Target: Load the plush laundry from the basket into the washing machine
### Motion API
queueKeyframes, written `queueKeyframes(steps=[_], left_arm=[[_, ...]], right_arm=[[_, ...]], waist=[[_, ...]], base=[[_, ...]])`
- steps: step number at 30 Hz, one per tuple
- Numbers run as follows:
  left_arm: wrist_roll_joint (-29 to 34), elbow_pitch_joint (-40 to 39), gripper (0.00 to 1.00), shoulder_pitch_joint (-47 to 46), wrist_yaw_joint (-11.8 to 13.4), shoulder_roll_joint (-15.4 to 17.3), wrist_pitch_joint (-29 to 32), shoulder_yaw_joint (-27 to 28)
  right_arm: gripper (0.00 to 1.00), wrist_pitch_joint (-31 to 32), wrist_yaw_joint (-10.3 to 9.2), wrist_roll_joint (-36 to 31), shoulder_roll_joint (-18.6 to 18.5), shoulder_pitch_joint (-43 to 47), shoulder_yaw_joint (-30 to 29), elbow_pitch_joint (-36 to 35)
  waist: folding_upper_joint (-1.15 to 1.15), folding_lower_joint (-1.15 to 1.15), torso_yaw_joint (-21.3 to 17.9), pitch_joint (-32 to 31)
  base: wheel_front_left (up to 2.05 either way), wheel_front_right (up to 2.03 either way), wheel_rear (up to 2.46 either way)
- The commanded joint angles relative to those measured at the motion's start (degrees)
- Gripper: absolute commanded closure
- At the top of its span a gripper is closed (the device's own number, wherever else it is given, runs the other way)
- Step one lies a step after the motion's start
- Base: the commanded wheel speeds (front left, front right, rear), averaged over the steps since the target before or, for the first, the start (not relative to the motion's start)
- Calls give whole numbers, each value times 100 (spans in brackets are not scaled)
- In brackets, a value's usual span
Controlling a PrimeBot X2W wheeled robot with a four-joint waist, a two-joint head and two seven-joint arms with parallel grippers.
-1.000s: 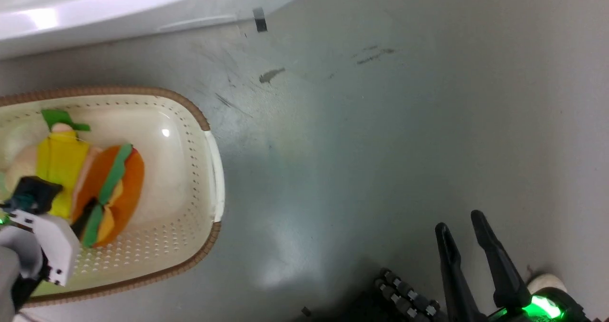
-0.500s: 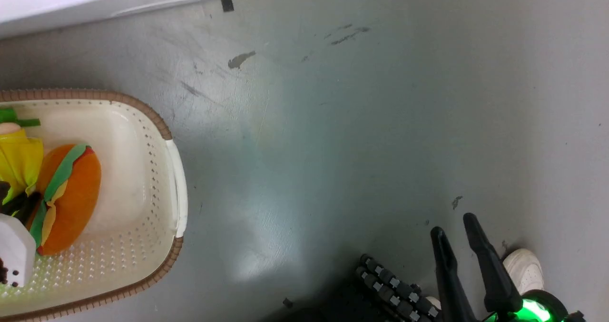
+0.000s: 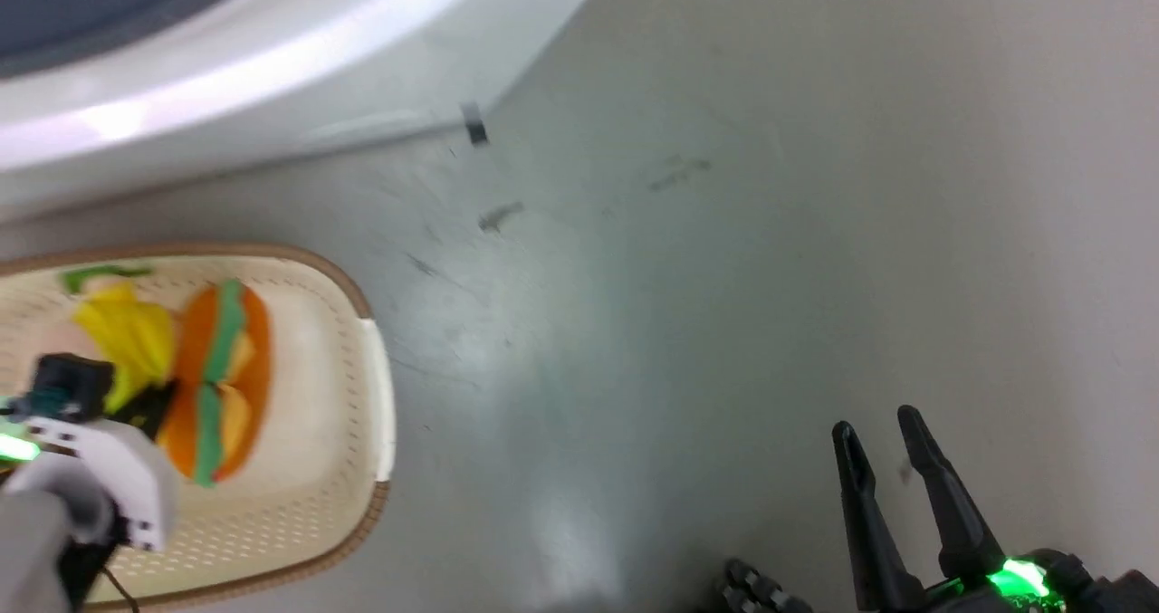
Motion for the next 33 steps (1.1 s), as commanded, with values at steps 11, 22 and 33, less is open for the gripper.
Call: queueKeyframes(steps=[11, 22, 33], left_arm=[[91, -635, 100, 535, 22, -712, -24, 777], [813, -2511, 100, 1764, 22, -878, -25, 2928], [1450, -4535, 100, 2776, 22, -1297, -25, 4847]], right_arm=[[0, -26, 3, -305, -6, -277, -452, 741], [0, -26, 3, -500, -6, -292, -599, 1096], [0, -26, 3, -522, -6, -275, -531, 1133]], waist=[[0, 0, 854, -1612], [0, 0, 1203, -2288], [0, 0, 1176, -2319]], base=[[0, 0, 0], [0, 0, 0], [0, 0, 0]])
